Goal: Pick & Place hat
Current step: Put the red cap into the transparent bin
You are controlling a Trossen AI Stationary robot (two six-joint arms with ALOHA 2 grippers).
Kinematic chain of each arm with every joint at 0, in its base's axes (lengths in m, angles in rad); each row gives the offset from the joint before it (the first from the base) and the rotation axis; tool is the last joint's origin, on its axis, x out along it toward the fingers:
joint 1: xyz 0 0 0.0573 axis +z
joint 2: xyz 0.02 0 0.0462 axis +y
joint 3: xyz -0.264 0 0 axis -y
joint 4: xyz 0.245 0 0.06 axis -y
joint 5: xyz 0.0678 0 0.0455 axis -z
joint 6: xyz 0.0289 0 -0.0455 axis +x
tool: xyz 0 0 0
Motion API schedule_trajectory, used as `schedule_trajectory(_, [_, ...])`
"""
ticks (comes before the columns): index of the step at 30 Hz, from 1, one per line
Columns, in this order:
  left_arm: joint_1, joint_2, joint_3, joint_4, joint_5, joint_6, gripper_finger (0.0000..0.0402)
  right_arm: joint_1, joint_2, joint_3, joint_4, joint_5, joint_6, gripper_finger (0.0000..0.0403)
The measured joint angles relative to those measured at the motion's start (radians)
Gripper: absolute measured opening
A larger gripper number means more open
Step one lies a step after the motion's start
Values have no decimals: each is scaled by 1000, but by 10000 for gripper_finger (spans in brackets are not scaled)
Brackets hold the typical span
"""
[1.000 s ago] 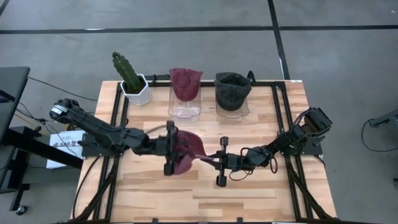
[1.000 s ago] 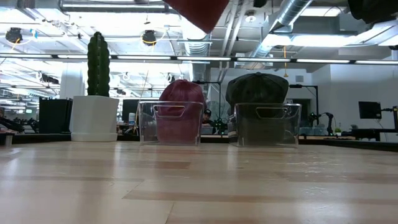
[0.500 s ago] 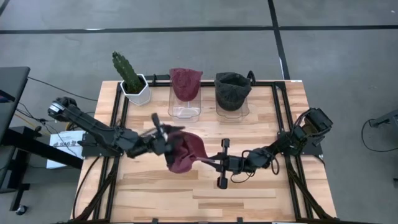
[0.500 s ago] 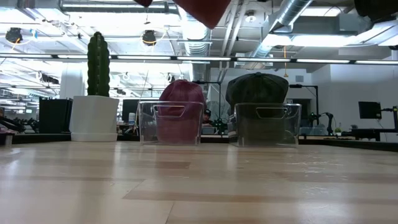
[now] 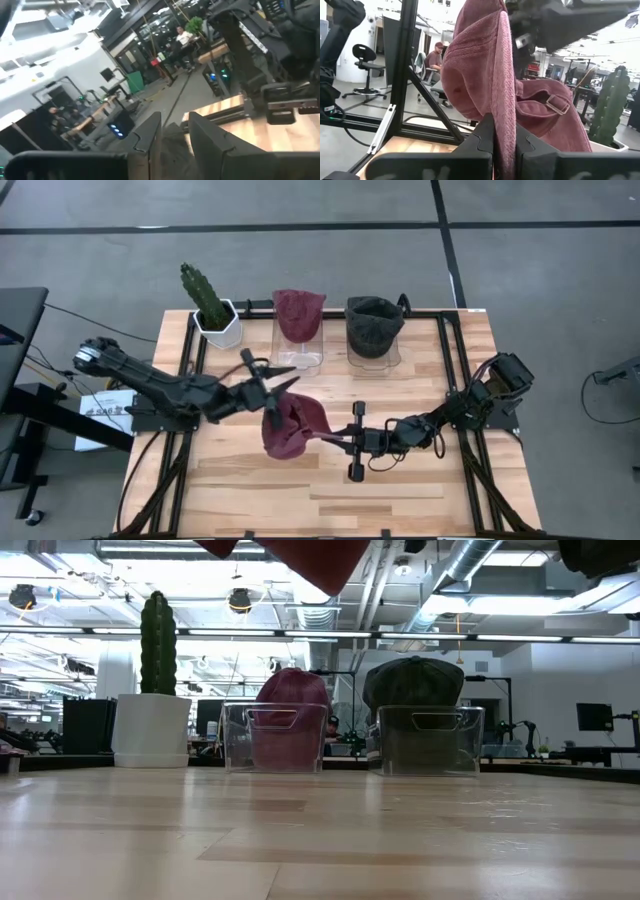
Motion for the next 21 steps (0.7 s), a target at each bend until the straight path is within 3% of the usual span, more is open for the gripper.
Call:
schedule_trajectory(6, [36, 145, 0, 173, 71, -10, 97, 0, 0, 0, -6, 0, 2, 3])
schedule_trajectory(12, [28, 224, 0, 222, 299, -62, 97, 6, 0, 0, -7, 54, -1, 3])
schedule_trajectory(21, [13, 138, 0, 261, 287, 99, 97, 13, 0, 0, 15, 90, -10, 3])
